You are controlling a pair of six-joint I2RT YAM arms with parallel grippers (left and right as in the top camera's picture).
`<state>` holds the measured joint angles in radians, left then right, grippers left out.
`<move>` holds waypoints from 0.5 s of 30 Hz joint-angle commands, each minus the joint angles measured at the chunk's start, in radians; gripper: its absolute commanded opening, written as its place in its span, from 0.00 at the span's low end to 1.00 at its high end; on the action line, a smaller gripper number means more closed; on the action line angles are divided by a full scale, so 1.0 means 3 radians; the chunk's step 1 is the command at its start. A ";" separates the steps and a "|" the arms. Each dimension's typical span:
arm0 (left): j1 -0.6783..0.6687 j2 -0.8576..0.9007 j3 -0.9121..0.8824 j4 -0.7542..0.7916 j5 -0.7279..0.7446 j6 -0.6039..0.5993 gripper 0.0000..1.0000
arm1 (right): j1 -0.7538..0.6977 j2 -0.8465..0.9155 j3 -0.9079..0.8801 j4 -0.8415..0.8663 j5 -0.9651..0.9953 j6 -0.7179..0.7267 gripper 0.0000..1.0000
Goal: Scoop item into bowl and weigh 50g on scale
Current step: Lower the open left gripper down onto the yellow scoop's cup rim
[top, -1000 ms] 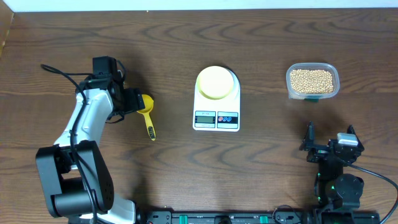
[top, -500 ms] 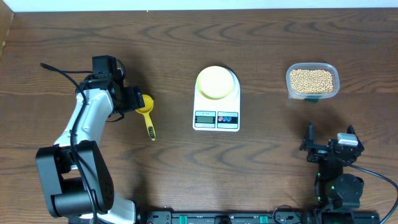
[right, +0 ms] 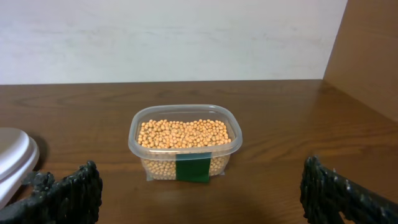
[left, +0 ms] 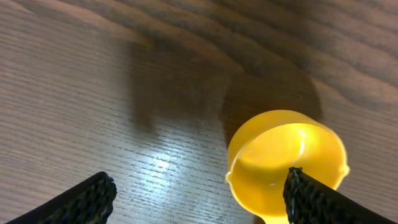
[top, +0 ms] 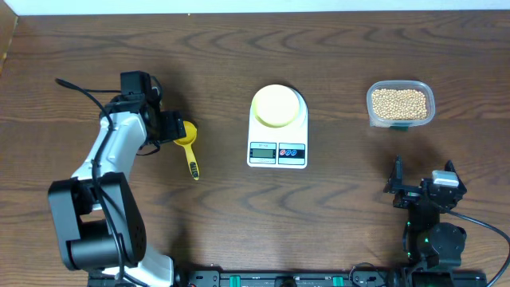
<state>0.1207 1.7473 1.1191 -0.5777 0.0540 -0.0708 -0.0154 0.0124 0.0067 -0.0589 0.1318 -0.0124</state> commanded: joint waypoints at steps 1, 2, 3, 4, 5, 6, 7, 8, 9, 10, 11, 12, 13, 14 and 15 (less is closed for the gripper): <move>0.0010 0.0057 0.0099 0.0003 0.0019 0.0081 0.88 | 0.0027 -0.0022 -0.0003 -0.0008 0.0052 -0.0023 0.99; 0.0010 0.0061 0.0099 0.0004 0.0019 0.0085 0.88 | 0.0027 -0.0022 -0.0003 -0.0006 0.0053 -0.0024 0.99; 0.0010 0.0065 0.0099 0.0004 0.0019 0.0084 0.88 | 0.0027 -0.0022 -0.0003 -0.0006 0.0053 -0.0023 0.99; 0.0010 0.0070 0.0099 0.0004 0.0019 0.0084 0.88 | 0.0027 -0.0022 -0.0003 -0.0008 0.0052 -0.0024 0.99; 0.0010 0.0081 0.0099 0.0008 0.0019 0.0085 0.88 | 0.0027 -0.0022 -0.0003 -0.0006 0.0053 -0.0024 0.99; 0.0010 0.0098 0.0099 0.0018 0.0019 0.0085 0.88 | 0.0027 -0.0022 -0.0003 -0.0008 0.0052 -0.0023 0.99; 0.0008 0.0126 0.0099 0.0033 0.0019 0.0092 0.88 | 0.0027 -0.0022 -0.0003 -0.0006 0.0052 -0.0024 0.99; 0.0001 0.0148 0.0099 0.0039 0.0019 0.0100 0.88 | 0.0027 -0.0022 -0.0003 -0.0006 0.0052 -0.0023 0.99; 0.0000 0.0161 0.0099 0.0039 0.0020 0.0112 0.88 | 0.0027 -0.0022 -0.0003 -0.0006 0.0053 -0.0024 0.99; -0.0003 0.0178 0.0099 0.0039 0.0019 0.0112 0.88 | 0.0027 -0.0022 -0.0003 -0.0008 0.0052 -0.0024 0.99; -0.0005 0.0186 0.0099 0.0039 0.0019 0.0112 0.88 | 0.0027 -0.0022 -0.0003 -0.0006 0.0052 -0.0024 0.99; -0.0008 0.0186 0.0099 0.0041 0.0019 0.0112 0.88 | 0.0027 -0.0022 -0.0003 -0.0006 0.0052 -0.0023 0.99; -0.0008 0.0186 0.0099 0.0042 0.0019 0.0113 0.88 | 0.0027 -0.0022 -0.0003 -0.0008 0.0052 -0.0023 0.99; -0.0008 0.0186 0.0099 0.0042 0.0019 0.0113 0.88 | 0.0027 -0.0022 -0.0003 -0.0006 0.0052 -0.0023 0.99; -0.0008 0.0186 0.0099 0.0042 0.0019 0.0125 0.88 | 0.0027 -0.0022 -0.0003 -0.0008 0.0052 -0.0024 0.99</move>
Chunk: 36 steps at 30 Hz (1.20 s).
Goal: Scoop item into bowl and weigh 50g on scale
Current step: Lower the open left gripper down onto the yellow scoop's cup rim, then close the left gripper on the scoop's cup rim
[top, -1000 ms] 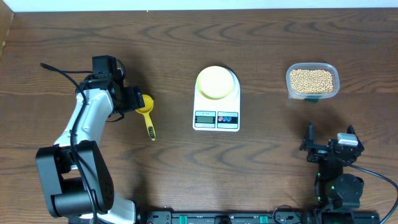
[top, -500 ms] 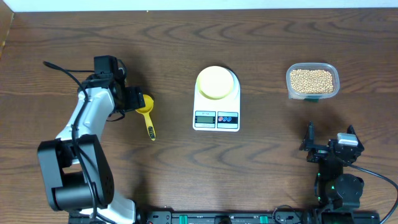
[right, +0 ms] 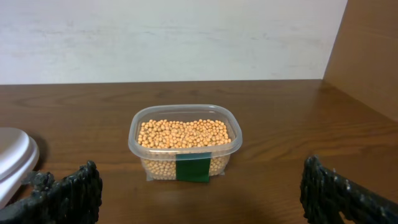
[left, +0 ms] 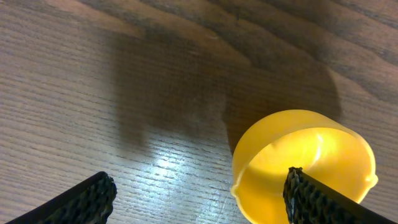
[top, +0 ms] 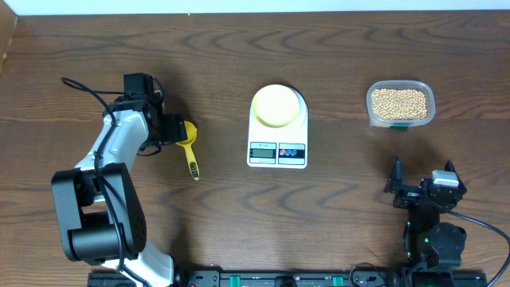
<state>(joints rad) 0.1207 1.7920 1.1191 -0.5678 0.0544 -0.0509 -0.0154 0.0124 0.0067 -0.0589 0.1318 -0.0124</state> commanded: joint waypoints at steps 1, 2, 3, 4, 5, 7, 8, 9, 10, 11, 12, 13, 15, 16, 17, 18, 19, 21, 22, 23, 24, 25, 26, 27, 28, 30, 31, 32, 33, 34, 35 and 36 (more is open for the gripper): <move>-0.0008 0.0037 0.0099 0.0009 0.0017 0.0069 0.88 | 0.0027 -0.0022 -0.0003 -0.0006 0.0052 -0.0023 0.99; -0.0008 0.0038 0.0099 0.0010 0.0018 0.0076 0.88 | 0.0027 -0.0022 -0.0003 -0.0006 0.0052 -0.0024 0.99; -0.0008 0.0038 0.0099 0.0010 0.0017 0.0084 0.88 | 0.0027 -0.0022 -0.0003 -0.0006 0.0052 -0.0024 0.99; -0.0008 0.0039 0.0099 0.0009 0.0017 0.0084 0.88 | 0.0027 -0.0022 -0.0003 -0.0006 0.0052 -0.0023 0.99; -0.0008 0.0041 0.0099 0.0009 0.0017 0.0084 0.88 | 0.0027 -0.0022 -0.0003 -0.0008 0.0052 -0.0024 0.99; -0.0008 0.0043 0.0098 0.0006 0.0018 0.0084 0.88 | 0.0027 -0.0022 -0.0003 -0.0006 0.0052 -0.0024 0.99; -0.0008 0.0046 0.0095 0.0006 0.0018 0.0084 0.88 | 0.0027 -0.0022 -0.0003 -0.0006 0.0052 -0.0024 0.99; -0.0008 0.0046 0.0090 0.0008 0.0018 0.0084 0.88 | 0.0027 -0.0022 -0.0003 -0.0008 0.0052 -0.0024 0.99; -0.0008 0.0048 0.0085 0.0008 0.0018 0.0084 0.88 | 0.0027 -0.0022 -0.0003 -0.0008 0.0052 -0.0024 0.99; -0.0008 0.0050 0.0080 0.0008 0.0018 0.0084 0.88 | 0.0027 -0.0022 -0.0003 -0.0006 0.0052 -0.0023 0.99; -0.0008 0.0050 0.0076 0.0008 0.0018 0.0084 0.88 | 0.0027 -0.0022 -0.0003 -0.0008 0.0052 -0.0023 0.99; -0.0008 0.0050 0.0072 0.0015 0.0018 0.0083 0.88 | 0.0027 -0.0022 -0.0003 -0.0006 0.0052 -0.0024 0.99; -0.0008 0.0050 0.0070 0.0020 0.0018 0.0083 0.88 | 0.0027 -0.0022 -0.0003 -0.0008 0.0052 -0.0024 0.99; -0.0008 0.0050 0.0065 0.0020 0.0018 0.0083 0.88 | 0.0027 -0.0022 -0.0003 -0.0006 0.0052 -0.0024 0.99; -0.0008 0.0050 0.0061 0.0022 0.0018 0.0083 0.88 | 0.0027 -0.0022 -0.0003 -0.0006 0.0052 -0.0024 0.99; -0.0008 0.0051 0.0056 0.0024 0.0018 0.0083 0.88 | 0.0027 -0.0022 -0.0003 -0.0006 0.0052 -0.0023 0.99; -0.0008 0.0056 0.0051 0.0029 0.0018 0.0083 0.88 | 0.0027 -0.0022 -0.0003 -0.0008 0.0052 -0.0023 0.99; -0.0008 0.0064 0.0050 0.0032 0.0018 0.0083 0.88 | 0.0027 -0.0022 -0.0003 -0.0008 0.0053 -0.0024 0.99; -0.0008 0.0069 0.0048 0.0032 0.0018 0.0083 0.88 | 0.0027 -0.0022 -0.0003 -0.0006 0.0052 -0.0023 0.99; -0.0008 0.0074 0.0048 0.0032 0.0018 0.0083 0.88 | 0.0027 -0.0022 -0.0003 -0.0006 0.0052 -0.0024 0.99; -0.0008 0.0080 0.0048 0.0032 0.0018 0.0083 0.88 | 0.0027 -0.0022 -0.0003 -0.0006 0.0052 -0.0024 0.99; -0.0008 0.0088 0.0048 0.0032 0.0019 0.0083 0.88 | 0.0027 -0.0022 -0.0003 -0.0006 0.0052 -0.0023 0.99; -0.0008 0.0104 0.0048 0.0032 0.0018 0.0083 0.88 | 0.0027 -0.0022 -0.0003 -0.0008 0.0052 -0.0023 0.99; -0.0008 0.0111 0.0048 0.0032 0.0018 0.0083 0.88 | 0.0027 -0.0022 -0.0003 -0.0008 0.0052 -0.0024 0.99; -0.0008 0.0125 0.0048 0.0032 0.0018 0.0083 0.88 | 0.0027 -0.0022 -0.0003 -0.0008 0.0052 -0.0024 0.99; -0.0008 0.0136 0.0048 0.0033 0.0018 0.0083 0.88 | 0.0027 -0.0022 -0.0003 -0.0006 0.0052 -0.0023 0.99; -0.0008 0.0137 0.0048 0.0033 0.0018 0.0083 0.88 | 0.0027 -0.0022 -0.0003 -0.0006 0.0052 -0.0023 0.99; -0.0008 0.0137 0.0048 0.0033 0.0018 0.0083 0.88 | 0.0027 -0.0022 -0.0003 -0.0008 0.0053 -0.0023 0.99; -0.0008 0.0137 0.0048 0.0033 0.0018 0.0081 0.88 | 0.0027 -0.0022 -0.0003 -0.0008 0.0052 -0.0024 0.99; -0.0008 0.0137 0.0048 0.0032 0.0019 0.0081 0.88 | 0.0027 -0.0022 -0.0003 -0.0006 0.0052 -0.0024 0.99; -0.0008 0.0142 0.0048 0.0031 0.0019 0.0081 0.88 | 0.0027 -0.0022 -0.0003 -0.0008 0.0052 -0.0023 0.99; -0.0008 0.0146 0.0048 0.0031 0.0019 0.0081 0.88 | 0.0027 -0.0022 -0.0003 -0.0006 0.0052 -0.0024 0.99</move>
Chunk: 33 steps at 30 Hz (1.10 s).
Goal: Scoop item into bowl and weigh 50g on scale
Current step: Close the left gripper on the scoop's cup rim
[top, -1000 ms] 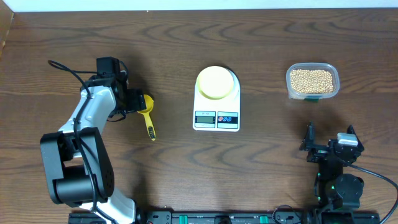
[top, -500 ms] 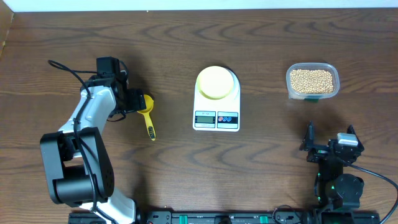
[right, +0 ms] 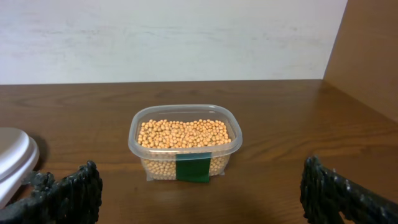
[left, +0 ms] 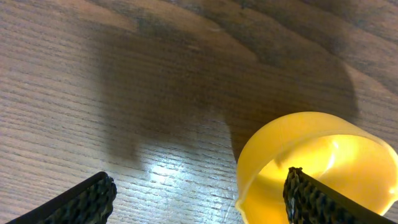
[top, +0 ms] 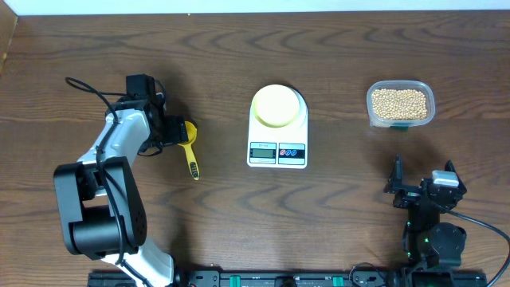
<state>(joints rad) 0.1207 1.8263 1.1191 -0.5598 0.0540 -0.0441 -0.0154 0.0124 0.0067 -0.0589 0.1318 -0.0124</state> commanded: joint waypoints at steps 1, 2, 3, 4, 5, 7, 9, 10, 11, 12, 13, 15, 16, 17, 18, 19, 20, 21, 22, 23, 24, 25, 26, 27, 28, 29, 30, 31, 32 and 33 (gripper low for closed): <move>-0.0008 0.0048 0.0048 0.0005 0.0020 0.0058 0.88 | 0.0027 -0.0022 -0.0003 -0.0006 0.0052 -0.0023 0.99; -0.0008 0.0060 0.0048 0.0005 0.0019 0.0058 0.88 | 0.0027 -0.0019 -0.0003 -0.0006 0.0052 -0.0024 0.99; -0.0008 0.0079 0.0048 0.0006 0.0019 0.0058 0.88 | 0.0027 -0.0019 -0.0003 -0.0006 0.0052 -0.0023 0.99; -0.0008 0.0092 0.0048 0.0006 0.0019 0.0058 0.88 | 0.0027 -0.0019 -0.0003 -0.0008 0.0052 -0.0024 0.99; -0.0008 0.0104 0.0048 0.0006 0.0019 0.0058 0.88 | 0.0027 -0.0019 -0.0003 -0.0008 0.0053 -0.0024 0.99; -0.0008 0.0111 0.0048 0.0010 0.0019 0.0058 0.88 | 0.0027 -0.0019 -0.0003 -0.0008 0.0052 -0.0024 0.99; -0.0008 0.0111 0.0048 0.0017 0.0019 0.0057 0.88 | 0.0027 -0.0019 -0.0003 -0.0006 0.0052 -0.0024 0.99; -0.0008 0.0113 0.0048 0.0017 0.0020 0.0058 0.88 | 0.0027 -0.0019 -0.0003 -0.0006 0.0052 -0.0023 0.99; -0.0008 0.0120 0.0048 0.0017 0.0019 0.0058 0.88 | 0.0027 -0.0019 -0.0003 -0.0006 0.0052 -0.0023 0.99; -0.0008 0.0122 0.0048 0.0017 0.0019 0.0057 0.88 | 0.0027 -0.0019 -0.0003 -0.0006 0.0052 -0.0024 0.99; -0.0008 0.0125 0.0048 0.0017 0.0019 0.0058 0.88 | 0.0027 -0.0019 -0.0003 -0.0008 0.0052 -0.0023 0.99; -0.0008 0.0126 0.0048 0.0017 0.0019 0.0057 0.88 | 0.0027 -0.0019 -0.0003 -0.0006 0.0052 -0.0023 0.99; -0.0008 0.0126 0.0048 0.0017 0.0020 0.0057 0.88 | 0.0027 -0.0019 -0.0003 -0.0006 0.0052 -0.0024 0.99; -0.0008 0.0126 0.0048 0.0018 0.0020 0.0057 0.88 | 0.0027 -0.0019 -0.0003 -0.0006 0.0052 -0.0024 0.99; -0.0008 0.0126 0.0048 0.0017 0.0020 0.0057 0.88 | 0.0027 -0.0019 -0.0003 -0.0008 0.0052 -0.0023 0.99; -0.0008 0.0126 0.0048 0.0017 0.0020 0.0058 0.88 | 0.0027 -0.0019 -0.0003 -0.0006 0.0052 -0.0023 0.99; -0.0008 0.0126 0.0048 0.0017 0.0020 0.0058 0.88 | 0.0027 -0.0019 -0.0003 -0.0006 0.0052 -0.0023 0.99; -0.0008 0.0127 0.0048 0.0017 0.0020 0.0057 0.88 | 0.0027 -0.0019 -0.0003 -0.0008 0.0052 -0.0023 0.99; -0.0008 0.0127 0.0048 0.0015 0.0020 0.0058 0.88 | 0.0027 -0.0019 -0.0003 -0.0008 0.0052 -0.0024 0.99; -0.0008 0.0128 0.0048 0.0015 0.0019 0.0058 0.88 | 0.0027 -0.0019 -0.0003 -0.0008 0.0052 -0.0024 0.99; -0.0008 0.0128 0.0048 0.0017 0.0020 0.0058 0.88 | 0.0027 -0.0019 -0.0003 -0.0006 0.0052 -0.0024 0.99; -0.0008 0.0128 0.0048 0.0015 0.0019 0.0058 0.87 | 0.0027 -0.0019 -0.0003 -0.0008 0.0052 -0.0023 0.99; -0.0008 0.0128 0.0048 0.0015 0.0020 0.0058 0.86 | 0.0027 -0.0019 -0.0003 -0.0006 0.0052 -0.0024 0.99; -0.0008 0.0128 0.0048 0.0015 0.0020 0.0058 0.81 | 0.0027 -0.0019 -0.0003 -0.0008 0.0052 -0.0023 0.99; -0.0008 0.0128 0.0048 0.0015 0.0020 0.0058 0.77 | 0.0027 -0.0019 -0.0003 -0.0006 0.0052 -0.0024 0.99; -0.0008 0.0128 0.0048 0.0015 0.0020 0.0058 0.72 | 0.0027 -0.0019 -0.0003 -0.0006 0.0052 -0.0023 0.99; -0.0008 0.0128 0.0048 0.0015 0.0020 0.0058 0.68 | 0.0027 -0.0019 -0.0003 -0.0006 0.0052 -0.0023 0.99; -0.0008 0.0128 0.0048 0.0015 0.0020 0.0058 0.64 | 0.0027 -0.0019 -0.0003 -0.0008 0.0053 -0.0024 0.99; -0.0008 0.0128 0.0048 0.0015 0.0022 0.0058 0.61 | 0.0027 -0.0019 -0.0003 -0.0006 0.0052 -0.0024 0.99; -0.0008 0.0128 0.0048 0.0015 0.0022 0.0058 0.59 | 0.0027 -0.0019 -0.0003 -0.0008 0.0052 -0.0024 0.99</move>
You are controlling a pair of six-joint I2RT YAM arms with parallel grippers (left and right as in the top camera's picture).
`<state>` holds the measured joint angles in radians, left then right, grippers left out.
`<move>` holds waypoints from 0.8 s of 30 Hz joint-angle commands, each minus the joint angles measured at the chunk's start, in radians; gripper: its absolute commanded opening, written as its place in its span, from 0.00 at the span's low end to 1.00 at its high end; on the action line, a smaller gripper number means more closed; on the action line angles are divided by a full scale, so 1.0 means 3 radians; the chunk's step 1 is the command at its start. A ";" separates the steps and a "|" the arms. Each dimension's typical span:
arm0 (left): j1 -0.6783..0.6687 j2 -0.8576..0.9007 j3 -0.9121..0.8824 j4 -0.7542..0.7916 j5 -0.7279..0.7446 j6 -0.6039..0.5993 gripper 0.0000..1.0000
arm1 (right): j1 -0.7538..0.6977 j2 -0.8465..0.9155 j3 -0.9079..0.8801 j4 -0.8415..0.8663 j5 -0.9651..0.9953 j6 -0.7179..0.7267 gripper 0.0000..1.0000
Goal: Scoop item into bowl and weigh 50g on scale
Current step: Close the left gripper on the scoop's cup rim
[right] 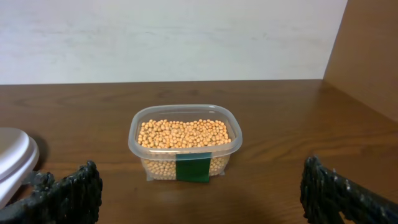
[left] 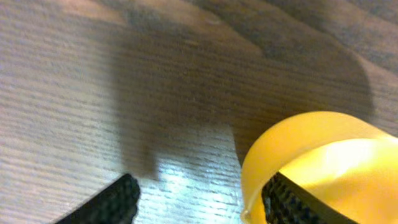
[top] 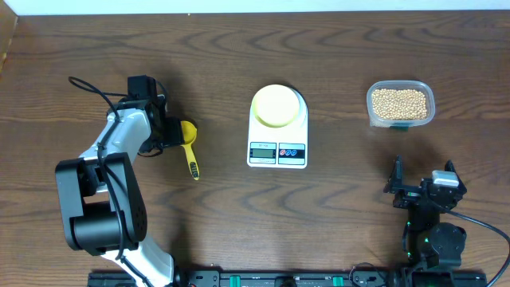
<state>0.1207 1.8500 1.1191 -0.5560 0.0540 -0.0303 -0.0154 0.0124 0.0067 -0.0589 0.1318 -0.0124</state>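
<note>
A yellow scoop point(top: 190, 140) lies on the table left of the scale, cup at the top and handle pointing toward the front edge. My left gripper point(top: 169, 132) is at the cup's left side, low over the table. In the left wrist view the cup point(left: 323, 163) fills the lower right; the left gripper point(left: 199, 200) is open, one finger point(left: 102, 202) over bare wood, the other point(left: 292, 200) inside the cup's rim. A pale bowl point(top: 277, 105) sits on the white scale point(top: 277, 151). Soybeans fill a clear tub point(top: 400, 104) point(right: 185, 142). My right gripper point(right: 199, 193) point(top: 421, 186) is open and holds nothing.
The brown wooden table point(top: 335, 215) carries only these things. A wooden side wall point(right: 367, 56) rises at the right of the right wrist view, with a white wall behind the table. The scale's edge point(right: 12, 155) shows at that view's left.
My left gripper's fingers stand closer together than before, and the scoop's cup looks a little larger and nearer in the wrist view. The right arm, scale, bowl and tub have not moved.
My left gripper stood open and wide beside the scoop's cup. Over the following moments the cup sat further right and larger in the wrist view, the arm edging slightly. Now the fingers are narrower, one inside the cup's rim. The right gripper stayed open, facing the bean tub.
</note>
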 commanded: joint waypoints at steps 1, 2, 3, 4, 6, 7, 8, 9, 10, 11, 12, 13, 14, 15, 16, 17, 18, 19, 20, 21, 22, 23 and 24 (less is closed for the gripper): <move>-0.0008 0.0050 0.0048 0.0003 0.0022 0.0013 0.56 | 0.0027 -0.0019 -0.0003 -0.0008 0.0052 -0.0023 0.99; -0.0008 0.0050 0.0048 0.0003 0.0022 0.0013 0.53 | 0.0027 -0.0019 -0.0003 -0.0008 0.0052 -0.0023 0.99; -0.0008 0.0050 0.0048 0.0003 0.0022 0.0013 0.51 | 0.0027 -0.0019 -0.0003 -0.0008 0.0052 -0.0024 0.99; -0.0008 0.0050 0.0048 0.0003 0.0022 0.0013 0.49 | 0.0027 -0.0019 -0.0003 -0.0006 0.0052 -0.0023 0.99; -0.0008 0.0050 0.0048 0.0003 0.0022 0.0013 0.44 | 0.0027 -0.0019 -0.0003 -0.0006 0.0052 -0.0024 0.99; -0.0008 0.0050 0.0048 0.0003 0.0022 0.0013 0.42 | 0.0027 -0.0019 -0.0003 -0.0006 0.0052 -0.0023 0.99; -0.0008 0.0050 0.0048 0.0003 0.0023 0.0011 0.40 | 0.0027 -0.0019 -0.0003 -0.0008 0.0052 -0.0024 0.99; -0.0008 0.0050 0.0048 0.0003 0.0024 0.0013 0.38 | 0.0027 -0.0019 -0.0003 -0.0008 0.0052 -0.0023 0.99; -0.0008 0.0050 0.0048 0.0003 0.0033 0.0013 0.37 | 0.0027 -0.0019 -0.0003 -0.0006 0.0052 -0.0024 0.99; -0.0008 0.0050 0.0048 0.0003 0.0036 0.0013 0.36 | 0.0027 -0.0019 -0.0003 -0.0006 0.0052 -0.0024 0.99; -0.0008 0.0050 0.0048 0.0003 0.0036 0.0013 0.34 | 0.0027 -0.0019 -0.0003 -0.0006 0.0052 -0.0024 0.99; -0.0008 0.0050 0.0048 0.0003 0.0036 0.0013 0.33 | 0.0027 -0.0019 -0.0003 -0.0006 0.0052 -0.0024 0.99; -0.0008 0.0050 0.0048 0.0003 0.0036 0.0013 0.32 | 0.0027 -0.0019 -0.0003 -0.0008 0.0052 -0.0023 0.99; -0.0008 0.0050 0.0048 0.0003 0.0036 0.0013 0.30 | 0.0027 -0.0019 -0.0003 -0.0008 0.0052 -0.0023 0.99; -0.0008 0.0050 0.0048 0.0003 0.0036 0.0013 0.29 | 0.0027 -0.0019 -0.0003 -0.0008 0.0052 -0.0024 0.99; -0.0008 0.0050 0.0048 0.0003 0.0036 0.0013 0.27 | 0.0027 -0.0019 -0.0003 -0.0008 0.0052 -0.0024 0.99; -0.0008 0.0050 0.0048 0.0003 0.0036 0.0013 0.25 | 0.0027 -0.0019 -0.0003 -0.0008 0.0052 -0.0024 0.99; -0.0008 0.0050 0.0048 0.0003 0.0036 0.0013 0.23 | 0.0027 -0.0019 -0.0003 -0.0006 0.0052 -0.0023 0.99; -0.0008 0.0050 0.0048 0.0004 0.0036 0.0011 0.22 | 0.0027 -0.0019 -0.0003 -0.0006 0.0052 -0.0023 0.99; -0.0008 0.0050 0.0048 0.0004 0.0036 0.0013 0.21 | 0.0027 -0.0019 -0.0003 -0.0008 0.0052 -0.0024 0.99; -0.0008 0.0050 0.0048 0.0004 0.0036 0.0013 0.21 | 0.0027 -0.0019 -0.0003 -0.0006 0.0052 -0.0024 0.99; -0.0008 0.0050 0.0048 0.0004 0.0036 0.0013 0.20 | 0.0027 -0.0019 -0.0003 -0.0006 0.0052 -0.0024 0.99; -0.0008 0.0050 0.0048 0.0003 0.0036 0.0013 0.20 | 0.0027 -0.0019 -0.0003 -0.0006 0.0052 -0.0024 0.99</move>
<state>0.1207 1.8500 1.1191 -0.5556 0.0551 -0.0257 -0.0154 0.0124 0.0067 -0.0589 0.1318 -0.0124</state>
